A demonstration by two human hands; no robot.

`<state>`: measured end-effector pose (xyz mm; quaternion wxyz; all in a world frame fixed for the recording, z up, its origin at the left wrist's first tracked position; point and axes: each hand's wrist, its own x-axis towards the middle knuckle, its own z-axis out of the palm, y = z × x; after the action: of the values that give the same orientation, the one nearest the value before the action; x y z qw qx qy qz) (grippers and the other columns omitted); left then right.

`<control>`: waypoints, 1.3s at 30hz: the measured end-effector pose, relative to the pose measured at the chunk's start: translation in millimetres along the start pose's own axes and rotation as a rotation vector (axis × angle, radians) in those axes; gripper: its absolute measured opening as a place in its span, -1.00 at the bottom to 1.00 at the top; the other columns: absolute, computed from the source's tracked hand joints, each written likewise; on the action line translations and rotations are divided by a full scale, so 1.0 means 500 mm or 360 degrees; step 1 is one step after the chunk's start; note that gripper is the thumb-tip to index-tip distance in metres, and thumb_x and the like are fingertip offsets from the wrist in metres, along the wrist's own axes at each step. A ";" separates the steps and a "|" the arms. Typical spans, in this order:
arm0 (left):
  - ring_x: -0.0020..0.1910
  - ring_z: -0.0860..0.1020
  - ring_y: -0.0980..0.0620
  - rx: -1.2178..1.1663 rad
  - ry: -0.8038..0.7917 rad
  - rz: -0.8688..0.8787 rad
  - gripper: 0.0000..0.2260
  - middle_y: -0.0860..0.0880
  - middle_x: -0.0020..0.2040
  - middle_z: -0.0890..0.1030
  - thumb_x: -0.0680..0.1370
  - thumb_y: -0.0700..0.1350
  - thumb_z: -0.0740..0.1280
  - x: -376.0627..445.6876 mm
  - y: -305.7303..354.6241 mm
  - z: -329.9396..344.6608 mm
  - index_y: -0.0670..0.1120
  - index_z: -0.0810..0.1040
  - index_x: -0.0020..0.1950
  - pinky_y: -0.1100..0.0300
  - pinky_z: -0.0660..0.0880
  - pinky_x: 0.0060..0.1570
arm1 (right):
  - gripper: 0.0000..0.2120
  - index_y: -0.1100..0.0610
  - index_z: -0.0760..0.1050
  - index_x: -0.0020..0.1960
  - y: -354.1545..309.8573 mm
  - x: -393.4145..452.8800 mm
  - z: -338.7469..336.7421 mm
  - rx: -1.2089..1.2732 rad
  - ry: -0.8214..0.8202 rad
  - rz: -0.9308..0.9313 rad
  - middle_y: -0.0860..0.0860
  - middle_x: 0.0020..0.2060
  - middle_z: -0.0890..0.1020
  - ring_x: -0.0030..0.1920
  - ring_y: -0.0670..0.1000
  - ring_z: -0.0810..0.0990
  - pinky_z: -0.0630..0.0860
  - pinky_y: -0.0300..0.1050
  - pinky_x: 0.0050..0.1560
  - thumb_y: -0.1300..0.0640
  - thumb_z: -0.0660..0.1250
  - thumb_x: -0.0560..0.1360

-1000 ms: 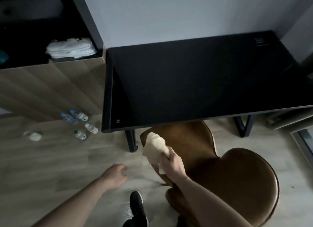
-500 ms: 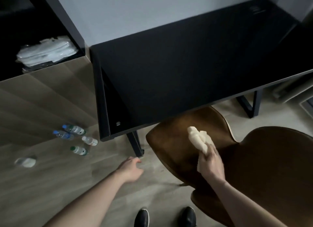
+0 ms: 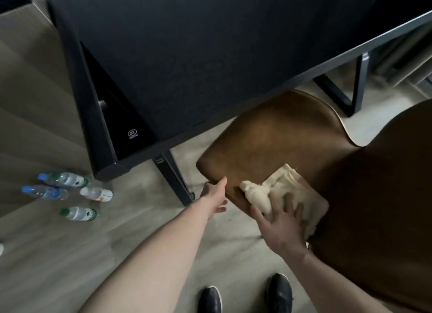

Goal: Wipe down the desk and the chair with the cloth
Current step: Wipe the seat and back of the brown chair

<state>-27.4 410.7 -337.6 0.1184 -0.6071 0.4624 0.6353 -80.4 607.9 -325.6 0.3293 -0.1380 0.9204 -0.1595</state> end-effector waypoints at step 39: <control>0.61 -0.53 -0.15 0.1477 -0.0215 0.0385 0.60 0.02 0.64 -0.53 0.04 0.63 0.46 -0.081 -0.264 -0.019 -0.02 -0.51 0.65 -0.12 -0.21 0.67 | -0.25 -0.29 -0.01 0.72 -0.006 0.010 0.080 -0.0610 -0.0387 -0.0939 -0.08 0.73 -0.18 0.70 0.18 -0.34 -0.45 0.37 0.58 -0.26 0.02 0.53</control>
<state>82.6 492.2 -358.9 0.3317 -0.3893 0.7557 0.4091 -57.6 595.1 -356.5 0.3442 -0.4744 0.8083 -0.0548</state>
